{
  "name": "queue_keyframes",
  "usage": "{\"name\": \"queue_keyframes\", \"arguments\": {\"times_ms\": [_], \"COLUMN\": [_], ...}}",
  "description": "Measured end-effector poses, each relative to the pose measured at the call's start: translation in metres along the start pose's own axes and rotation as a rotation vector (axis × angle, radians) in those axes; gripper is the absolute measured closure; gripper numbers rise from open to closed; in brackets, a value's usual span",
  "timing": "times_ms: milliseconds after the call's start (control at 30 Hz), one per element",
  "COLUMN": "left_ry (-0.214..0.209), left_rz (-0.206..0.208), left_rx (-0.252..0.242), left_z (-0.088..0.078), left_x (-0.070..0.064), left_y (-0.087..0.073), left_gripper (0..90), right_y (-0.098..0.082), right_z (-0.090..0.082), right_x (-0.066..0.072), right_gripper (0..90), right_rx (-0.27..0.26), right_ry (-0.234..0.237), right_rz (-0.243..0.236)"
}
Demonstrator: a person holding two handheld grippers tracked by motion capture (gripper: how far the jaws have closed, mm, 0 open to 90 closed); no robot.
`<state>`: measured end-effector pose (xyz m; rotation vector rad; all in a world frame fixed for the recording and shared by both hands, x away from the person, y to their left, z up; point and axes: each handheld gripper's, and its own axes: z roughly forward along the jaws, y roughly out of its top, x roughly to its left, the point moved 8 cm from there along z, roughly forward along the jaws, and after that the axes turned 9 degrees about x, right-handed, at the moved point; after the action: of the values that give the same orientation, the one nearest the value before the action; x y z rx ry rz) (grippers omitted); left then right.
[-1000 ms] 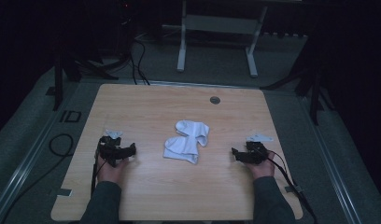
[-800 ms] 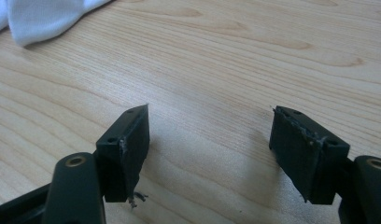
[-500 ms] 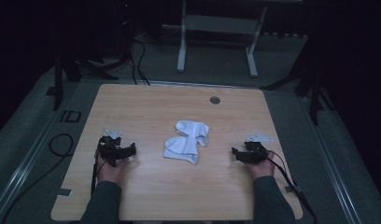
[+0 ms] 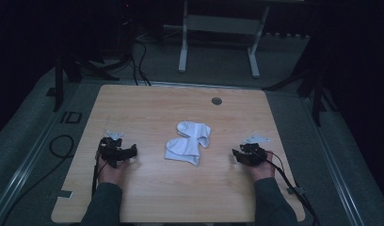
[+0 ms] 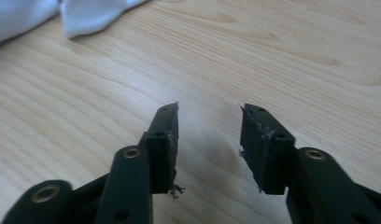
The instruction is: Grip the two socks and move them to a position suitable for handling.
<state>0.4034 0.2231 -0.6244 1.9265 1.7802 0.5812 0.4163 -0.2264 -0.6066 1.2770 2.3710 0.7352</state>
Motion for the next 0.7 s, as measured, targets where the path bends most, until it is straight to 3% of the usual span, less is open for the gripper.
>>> {"name": "queue_keyframes", "arguments": {"times_ms": [133, 467, 567, 700], "left_ry": [0.0, 0.0, 0.0, 0.001], "left_rz": [0.0, 0.0, 0.0, 0.001], "left_rx": [0.0, 0.001, 0.001, 0.001], "left_z": [0.0, 0.0, 0.0, 0.0], "left_x": [0.0, 0.0, 0.0, 0.0], "left_y": [0.0, 0.0, 0.0, 0.0], "left_gripper": [14.4, 14.4, 14.5, 14.5], "right_y": [0.005, 0.016, 0.019, 0.03], "right_z": [-0.005, -0.016, -0.017, -0.018], "right_x": [0.008, 0.035, 0.042, 0.063], "right_gripper": [66.2, 89.1, 89.6, 89.7], "right_rx": [-0.01, -0.04, -0.041, -0.051], "right_ry": [-0.01, 0.063, 0.072, 0.105], "right_rz": [-0.024, -0.065, -0.081, -0.133]}}
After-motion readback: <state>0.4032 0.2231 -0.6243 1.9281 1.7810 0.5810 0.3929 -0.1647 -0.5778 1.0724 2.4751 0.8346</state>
